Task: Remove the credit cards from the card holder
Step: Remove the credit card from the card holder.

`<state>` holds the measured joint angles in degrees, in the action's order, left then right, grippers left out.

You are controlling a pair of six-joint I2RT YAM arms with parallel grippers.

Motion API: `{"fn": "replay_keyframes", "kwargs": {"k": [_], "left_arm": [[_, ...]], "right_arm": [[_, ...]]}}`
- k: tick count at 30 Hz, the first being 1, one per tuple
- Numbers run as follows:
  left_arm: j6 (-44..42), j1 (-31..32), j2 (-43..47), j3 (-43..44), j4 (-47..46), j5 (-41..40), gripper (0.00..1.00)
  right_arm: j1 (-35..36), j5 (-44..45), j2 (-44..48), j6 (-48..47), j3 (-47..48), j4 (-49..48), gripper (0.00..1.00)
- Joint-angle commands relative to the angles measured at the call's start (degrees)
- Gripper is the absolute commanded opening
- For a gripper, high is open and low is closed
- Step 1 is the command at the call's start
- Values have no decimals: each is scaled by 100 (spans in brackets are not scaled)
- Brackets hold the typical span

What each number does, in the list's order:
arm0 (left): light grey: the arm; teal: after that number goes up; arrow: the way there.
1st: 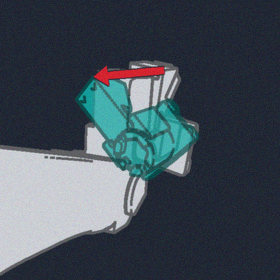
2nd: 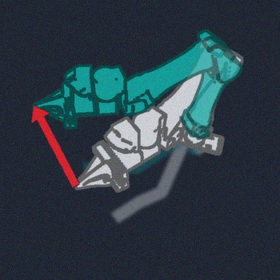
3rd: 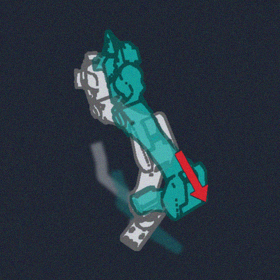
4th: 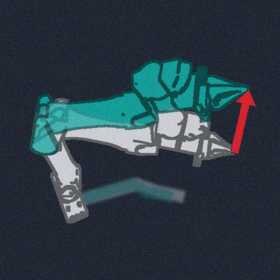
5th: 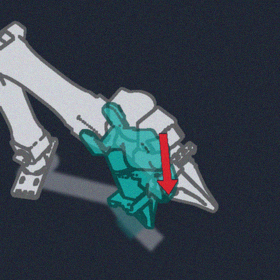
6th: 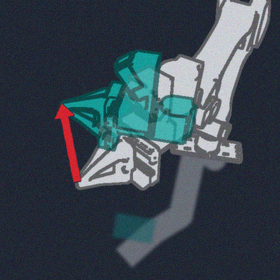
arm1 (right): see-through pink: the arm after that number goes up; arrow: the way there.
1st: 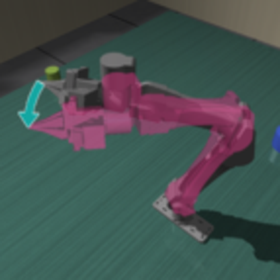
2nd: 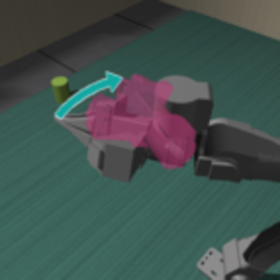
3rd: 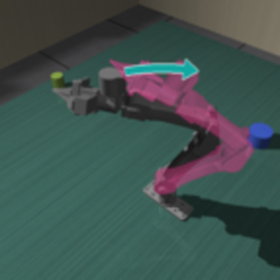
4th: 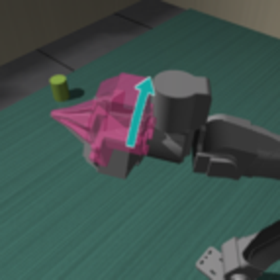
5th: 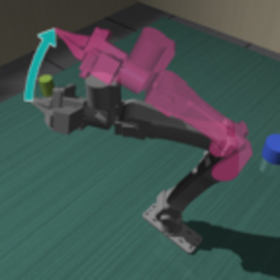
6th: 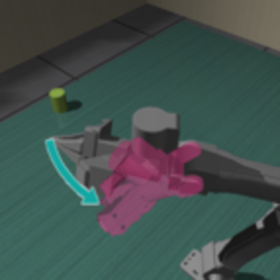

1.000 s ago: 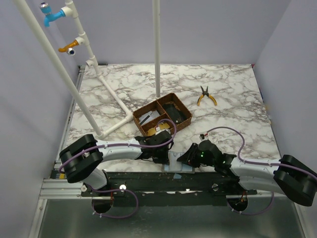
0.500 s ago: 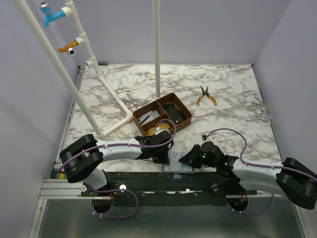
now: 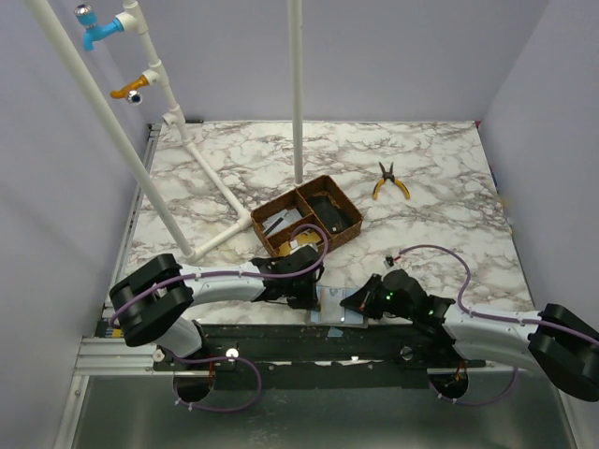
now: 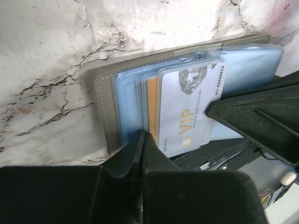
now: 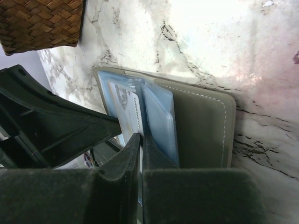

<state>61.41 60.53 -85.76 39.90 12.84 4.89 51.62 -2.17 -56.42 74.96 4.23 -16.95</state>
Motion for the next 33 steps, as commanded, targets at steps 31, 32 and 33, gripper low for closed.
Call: {"fn": "replay_keyframes", "kwargs": {"k": [31,32,33], "left_arm": [[116,-269,-194,-775,501,-234,0],[134,-274,-182,-831,487,-234,0],[152,-279,-169,-889,455,-226,0]], "right_arm": [[-32,363,322,36,-364,-84,3],[-35,424,402,37,-364,34,3],[-37,491,513,33,-362,185,3]]}}
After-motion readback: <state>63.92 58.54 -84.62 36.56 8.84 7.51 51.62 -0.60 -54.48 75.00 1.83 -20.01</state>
